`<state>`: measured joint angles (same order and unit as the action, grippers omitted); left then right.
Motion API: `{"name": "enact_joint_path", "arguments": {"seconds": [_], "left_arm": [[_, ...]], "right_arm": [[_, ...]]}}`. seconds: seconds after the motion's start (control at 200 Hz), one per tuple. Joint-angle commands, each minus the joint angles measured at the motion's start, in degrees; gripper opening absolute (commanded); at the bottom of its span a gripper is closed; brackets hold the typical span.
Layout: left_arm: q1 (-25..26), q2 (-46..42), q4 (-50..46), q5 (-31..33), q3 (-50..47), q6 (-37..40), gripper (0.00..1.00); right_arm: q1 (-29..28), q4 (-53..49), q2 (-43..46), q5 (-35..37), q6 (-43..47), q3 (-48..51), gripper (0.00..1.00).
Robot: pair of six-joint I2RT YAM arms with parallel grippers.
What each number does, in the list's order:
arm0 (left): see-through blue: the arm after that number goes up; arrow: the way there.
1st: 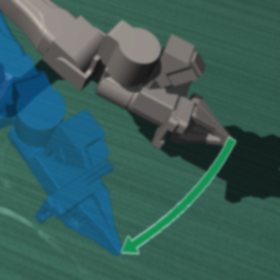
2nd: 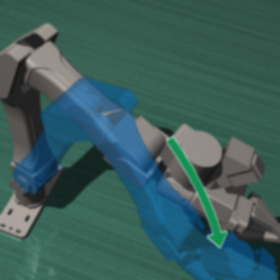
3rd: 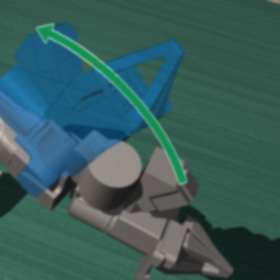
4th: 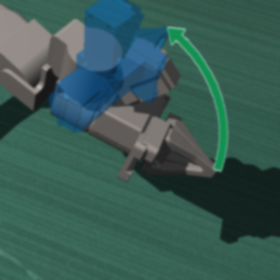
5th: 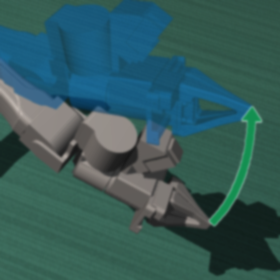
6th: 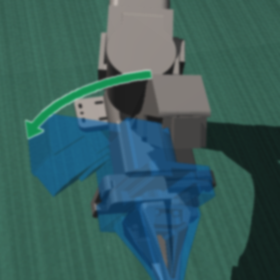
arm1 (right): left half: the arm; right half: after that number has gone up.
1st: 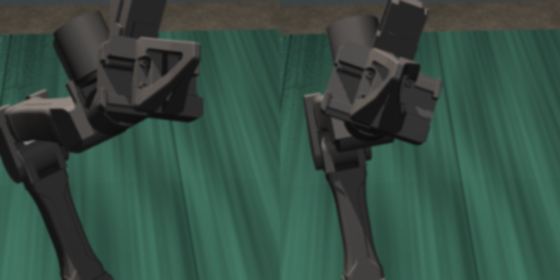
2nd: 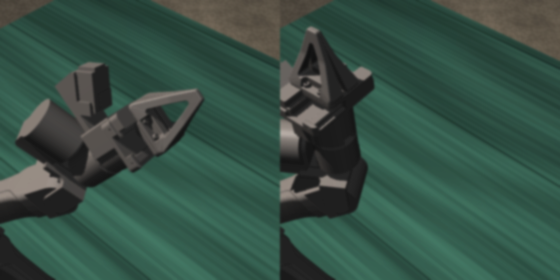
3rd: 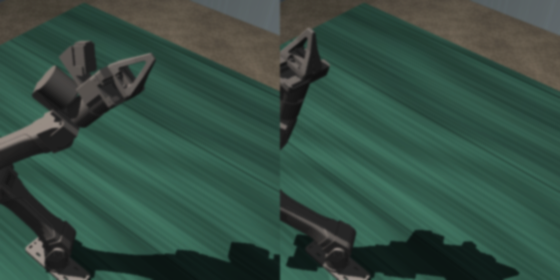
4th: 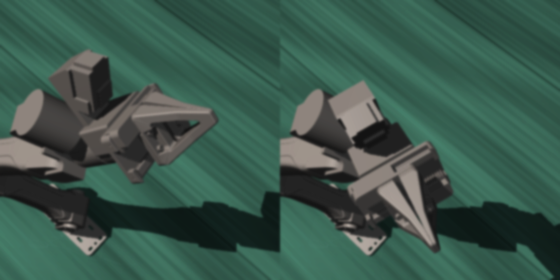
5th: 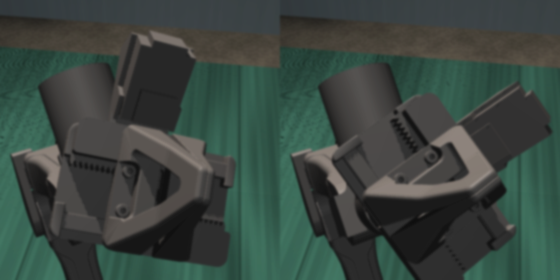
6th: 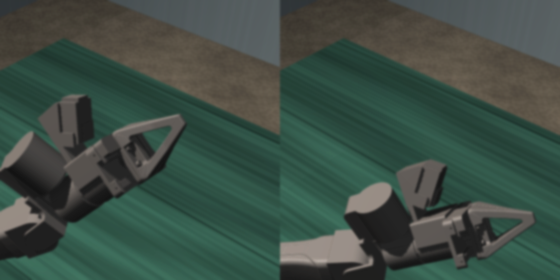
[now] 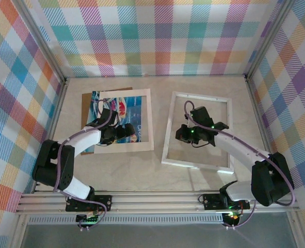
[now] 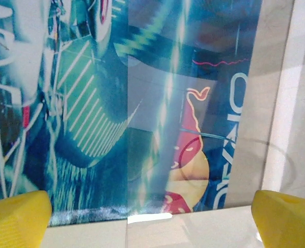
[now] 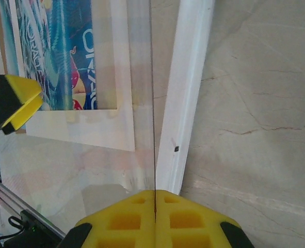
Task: Put the photo into the frame
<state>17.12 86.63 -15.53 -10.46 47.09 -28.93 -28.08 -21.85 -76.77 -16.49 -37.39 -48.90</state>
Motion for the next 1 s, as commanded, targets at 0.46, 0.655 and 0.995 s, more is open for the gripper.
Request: {"name": "enact_joint_path", "arguments": {"seconds": [0.46, 0.655, 0.995], "left_arm": [[5.11, 6.83, 0.55, 1.74, 0.85, -0.87, 1.00], [5.11, 8.15, -1.96, 3.16, 1.37, 0.44, 1.00], [5.11, 8.18, -2.40, 3.60, 1.07, 0.58, 1.00]], "right_arm": [[0.48, -5.34, -1.98, 12.36, 4.62, 1.94, 0.84], [3.20, -6.90, -8.96, 16.38, 10.39, -6.12, 0.89], [5.15, 1.56, -23.20, 2.11, 13.20, -12.78, 0.81]]}}
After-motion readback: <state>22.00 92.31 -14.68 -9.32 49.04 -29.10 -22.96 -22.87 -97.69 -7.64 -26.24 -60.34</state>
